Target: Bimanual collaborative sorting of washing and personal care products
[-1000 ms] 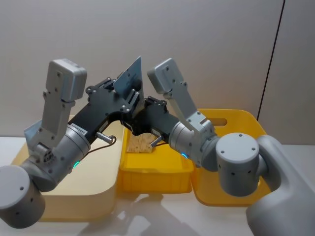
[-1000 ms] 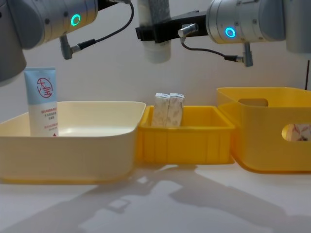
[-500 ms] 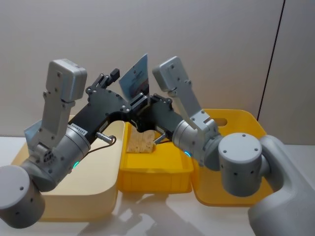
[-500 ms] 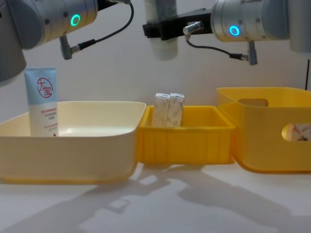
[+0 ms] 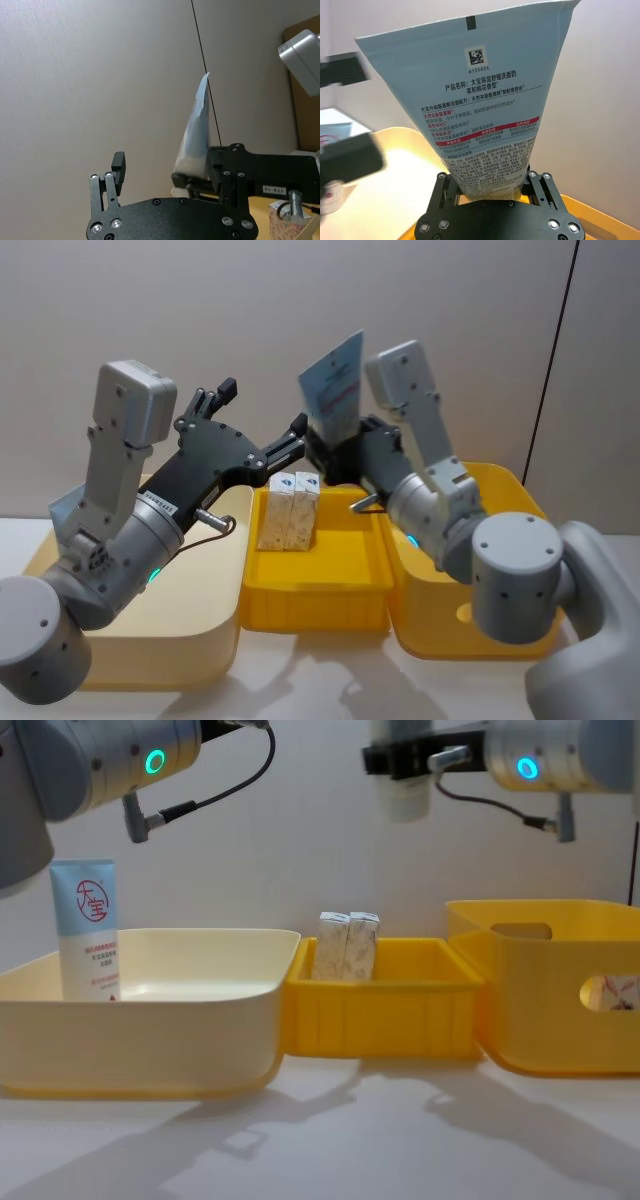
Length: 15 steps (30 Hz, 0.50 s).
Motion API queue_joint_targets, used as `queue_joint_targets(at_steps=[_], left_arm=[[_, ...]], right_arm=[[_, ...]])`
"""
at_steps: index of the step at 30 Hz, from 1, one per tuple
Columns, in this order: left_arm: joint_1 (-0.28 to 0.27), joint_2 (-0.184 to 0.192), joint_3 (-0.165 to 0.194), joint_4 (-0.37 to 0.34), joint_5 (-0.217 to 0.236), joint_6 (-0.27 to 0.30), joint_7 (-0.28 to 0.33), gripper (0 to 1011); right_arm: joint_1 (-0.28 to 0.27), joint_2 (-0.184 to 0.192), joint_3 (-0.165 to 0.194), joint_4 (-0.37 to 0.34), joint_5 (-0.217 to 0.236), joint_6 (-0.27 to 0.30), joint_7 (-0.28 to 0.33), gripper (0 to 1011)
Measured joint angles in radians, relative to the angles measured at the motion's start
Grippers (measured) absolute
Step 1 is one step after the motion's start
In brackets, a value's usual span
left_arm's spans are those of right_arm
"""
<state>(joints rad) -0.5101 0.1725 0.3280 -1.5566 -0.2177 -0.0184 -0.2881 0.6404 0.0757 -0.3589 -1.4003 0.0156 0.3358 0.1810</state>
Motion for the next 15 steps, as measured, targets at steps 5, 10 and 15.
queue_joint_targets(at_steps=[5, 10, 15], left_arm=[[0.0, 0.0, 0.0, 0.0, 0.0, 0.0, 0.0, 999], [0.0, 0.0, 0.0, 0.0, 0.0, 0.0, 0.0, 1000], [0.0, 0.0, 0.0, 0.0, 0.0, 0.0, 0.0, 999]], right_arm=[[-0.017, 0.0, 0.035, -0.027, -0.012, 0.016, -0.049, 557], [-0.027, 0.004, 0.062, -0.049, -0.026, 0.036, -0.09, 557], [-0.032, 0.016, 0.095, -0.071, -0.046, 0.069, -0.131, 557]])
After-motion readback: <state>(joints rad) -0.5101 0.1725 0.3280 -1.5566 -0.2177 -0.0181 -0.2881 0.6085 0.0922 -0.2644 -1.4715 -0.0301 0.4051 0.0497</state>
